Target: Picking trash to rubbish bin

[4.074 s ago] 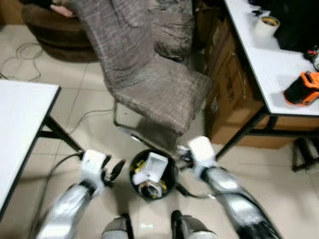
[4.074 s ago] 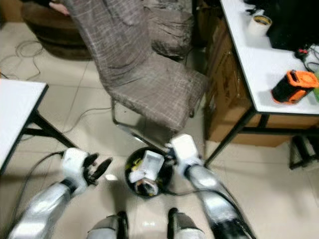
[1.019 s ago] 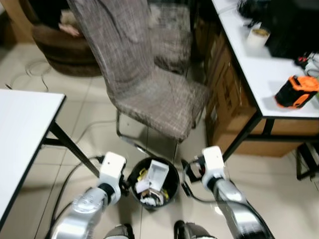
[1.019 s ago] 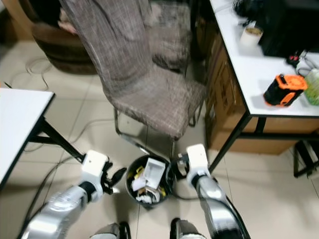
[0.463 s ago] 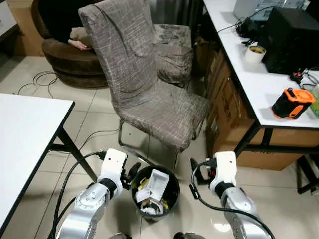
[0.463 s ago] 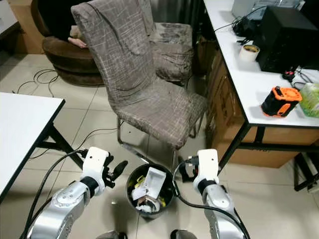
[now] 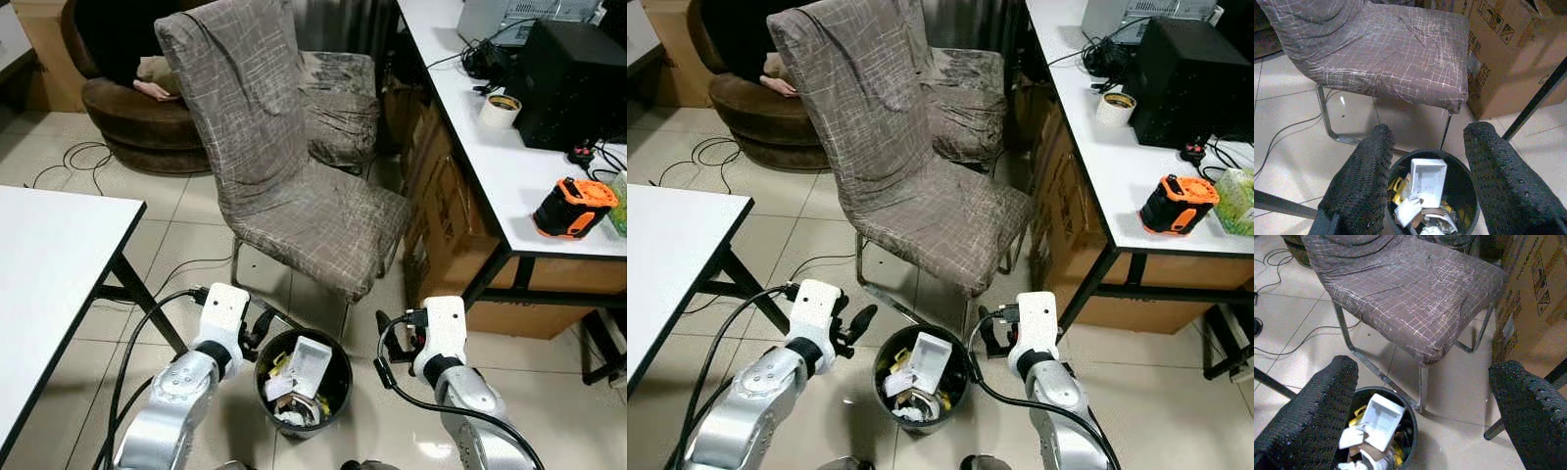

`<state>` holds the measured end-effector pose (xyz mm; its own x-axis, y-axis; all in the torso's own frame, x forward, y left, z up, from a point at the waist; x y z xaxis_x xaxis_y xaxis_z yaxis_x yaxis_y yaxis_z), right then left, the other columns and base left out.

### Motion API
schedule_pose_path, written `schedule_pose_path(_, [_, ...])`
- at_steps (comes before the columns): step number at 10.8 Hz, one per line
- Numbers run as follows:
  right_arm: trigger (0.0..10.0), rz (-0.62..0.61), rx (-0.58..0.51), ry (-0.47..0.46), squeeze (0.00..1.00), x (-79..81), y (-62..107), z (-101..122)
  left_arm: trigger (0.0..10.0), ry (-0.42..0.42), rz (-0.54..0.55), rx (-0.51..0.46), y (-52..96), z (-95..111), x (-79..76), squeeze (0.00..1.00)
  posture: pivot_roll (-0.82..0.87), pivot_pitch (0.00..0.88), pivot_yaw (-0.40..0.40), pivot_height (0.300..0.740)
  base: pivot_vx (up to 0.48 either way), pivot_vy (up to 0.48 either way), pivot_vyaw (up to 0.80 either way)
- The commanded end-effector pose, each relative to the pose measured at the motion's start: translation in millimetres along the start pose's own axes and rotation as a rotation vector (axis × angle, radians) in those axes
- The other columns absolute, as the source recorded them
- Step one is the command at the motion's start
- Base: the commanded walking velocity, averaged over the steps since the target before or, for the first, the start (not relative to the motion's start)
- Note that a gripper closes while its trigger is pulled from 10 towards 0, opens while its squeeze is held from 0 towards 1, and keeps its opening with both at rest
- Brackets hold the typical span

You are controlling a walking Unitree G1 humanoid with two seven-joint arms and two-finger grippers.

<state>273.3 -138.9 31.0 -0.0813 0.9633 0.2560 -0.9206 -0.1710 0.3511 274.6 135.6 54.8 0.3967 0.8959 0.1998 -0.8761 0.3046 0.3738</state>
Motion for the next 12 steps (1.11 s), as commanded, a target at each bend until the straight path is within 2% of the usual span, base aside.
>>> schedule_pose_path(1, [10.0, 0.020, -0.004, 0.027, 0.00, 0.6, 1.6, 5.0, 10.0, -0.004, 0.006, 0.000, -1.6, 0.7, -0.6, 0.00, -0.07, 0.065, -0.028, 0.740, 0.000, 0.000, 0.00])
schedule_pose_path(3, [10.0, 0.016, -0.027, 0.051, 0.00, -8.2, 4.6, 12.7, 10.0, -0.029, 0.009, -0.010, -1.6, 1.1, -4.5, 0.00, -0.08, 0.070, -0.048, 0.740, 0.000, 0.000, 0.00])
schedule_pose_path(6, [10.0, 0.018, -0.031, 0.037, 0.00, -7.0, 4.2, 6.4, 10.0, -0.021, 0.051, -0.008, 0.7, -6.7, 2.1, 0.00, -0.07, 0.057, -0.051, 0.740, 0.000, 0.000, 0.00])
schedule_pose_path(12, [10.0, 0.022, -0.032, 0.016, 0.00, -0.9, 4.3, 3.7, 10.0, -0.009, 0.041, -0.015, -0.9, -3.0, 3.6, 0.00, -0.07, 0.074, -0.033, 0.740, 0.000, 0.000, 0.00])
Point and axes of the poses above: a point about 5 cm out from each wrist's last joint towards the gripper, its own y axis pointing back from the gripper into the wrist, its own z axis along the axis of the wrist's last joint, x = y × z, the point moved 3 cm from there along -y, pointing out of the wrist towards the gripper, and after that the axes turned 11 degrees about -y, right-handed, at the moved point
